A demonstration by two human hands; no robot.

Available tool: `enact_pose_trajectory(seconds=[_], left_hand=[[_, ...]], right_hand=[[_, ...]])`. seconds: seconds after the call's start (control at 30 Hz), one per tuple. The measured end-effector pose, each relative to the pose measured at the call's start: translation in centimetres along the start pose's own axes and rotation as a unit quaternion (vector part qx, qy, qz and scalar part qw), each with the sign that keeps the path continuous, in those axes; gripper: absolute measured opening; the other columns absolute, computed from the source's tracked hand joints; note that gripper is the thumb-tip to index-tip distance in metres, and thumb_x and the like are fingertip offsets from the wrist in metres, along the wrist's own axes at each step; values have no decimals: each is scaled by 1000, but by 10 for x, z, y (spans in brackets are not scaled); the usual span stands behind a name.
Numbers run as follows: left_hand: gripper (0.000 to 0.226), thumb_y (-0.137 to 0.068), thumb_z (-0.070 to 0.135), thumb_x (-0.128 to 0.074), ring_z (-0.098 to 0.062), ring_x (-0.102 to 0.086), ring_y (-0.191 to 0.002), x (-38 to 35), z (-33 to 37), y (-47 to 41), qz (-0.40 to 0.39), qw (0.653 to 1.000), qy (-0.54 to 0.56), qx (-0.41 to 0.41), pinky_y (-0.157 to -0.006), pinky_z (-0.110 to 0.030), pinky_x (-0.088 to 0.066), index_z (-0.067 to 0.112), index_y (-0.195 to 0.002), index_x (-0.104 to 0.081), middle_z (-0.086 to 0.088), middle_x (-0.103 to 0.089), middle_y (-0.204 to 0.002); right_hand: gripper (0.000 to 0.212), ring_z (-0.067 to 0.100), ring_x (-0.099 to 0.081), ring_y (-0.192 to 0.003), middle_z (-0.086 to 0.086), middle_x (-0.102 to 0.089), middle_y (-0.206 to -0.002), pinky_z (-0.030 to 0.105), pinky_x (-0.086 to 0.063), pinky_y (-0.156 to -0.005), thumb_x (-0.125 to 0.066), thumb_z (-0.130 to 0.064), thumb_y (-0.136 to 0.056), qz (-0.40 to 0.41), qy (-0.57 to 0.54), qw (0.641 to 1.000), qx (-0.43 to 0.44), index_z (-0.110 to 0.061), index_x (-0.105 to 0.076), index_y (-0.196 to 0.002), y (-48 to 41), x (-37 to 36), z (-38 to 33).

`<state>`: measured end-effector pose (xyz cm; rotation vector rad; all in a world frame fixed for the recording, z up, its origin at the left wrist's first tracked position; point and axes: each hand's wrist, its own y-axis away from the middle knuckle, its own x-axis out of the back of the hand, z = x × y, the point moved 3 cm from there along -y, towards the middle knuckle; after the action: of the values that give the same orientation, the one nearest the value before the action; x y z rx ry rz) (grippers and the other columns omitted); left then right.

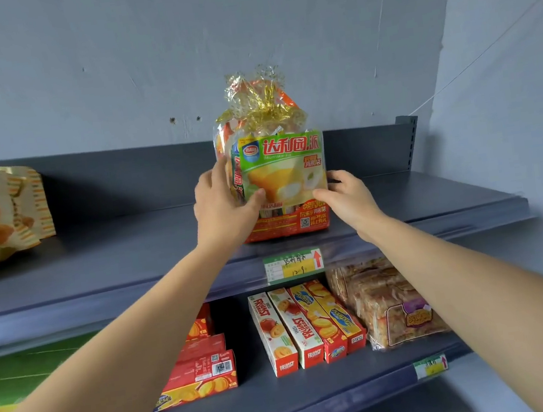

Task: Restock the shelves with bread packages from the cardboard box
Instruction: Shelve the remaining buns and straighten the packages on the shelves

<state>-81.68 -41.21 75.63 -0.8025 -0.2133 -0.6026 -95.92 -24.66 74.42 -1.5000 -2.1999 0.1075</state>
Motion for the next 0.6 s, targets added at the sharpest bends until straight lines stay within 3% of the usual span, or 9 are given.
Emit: enact_pose_trajectory(seconds=[0.13,0.23,0.47,0.6], left_hand=[[50,-81,33,-61,-28,-40,-119,-10,15,19,26,982,-117,-148,-98,-44,-39,19,-128,-53,-8,-47,-124],[40,-83,33,-59,-27,-45,-111,-25,15,33,-5,957,-190,-218,-89,-41,-39,18,-119,-60,-7,-52,-118],[33,-81,32,-62,-28,-55,-99,-49,11,42,-101,916,-210,-326,-82,-38,-43,18,-109,-68,-4,-62,-103],[32,-80,35,-60,-31,-57,-99,-51,8,48,-156,894,-194,-373,-80,-40,-46,18,-105,-69,-6,-63,-100]], right_hand=[[65,20,-58,-117,2,-61,-130,34,-46,-94,-67,-29,-88,21,47,999,2,-19,-38,-145,8,4,4],[68,22,-56,-120,4,-59,-132,39,-45,-102,-68,-30,-87,38,89,995,5,-20,-35,-146,17,7,6],[47,16,-58,-116,0,-63,-126,38,-47,-101,-69,-32,-85,101,203,973,31,-22,-57,-129,43,9,13],[40,14,-59,-114,-2,-65,-123,36,-47,-100,-69,-29,-83,162,238,958,-6,-22,-63,-121,74,13,19]])
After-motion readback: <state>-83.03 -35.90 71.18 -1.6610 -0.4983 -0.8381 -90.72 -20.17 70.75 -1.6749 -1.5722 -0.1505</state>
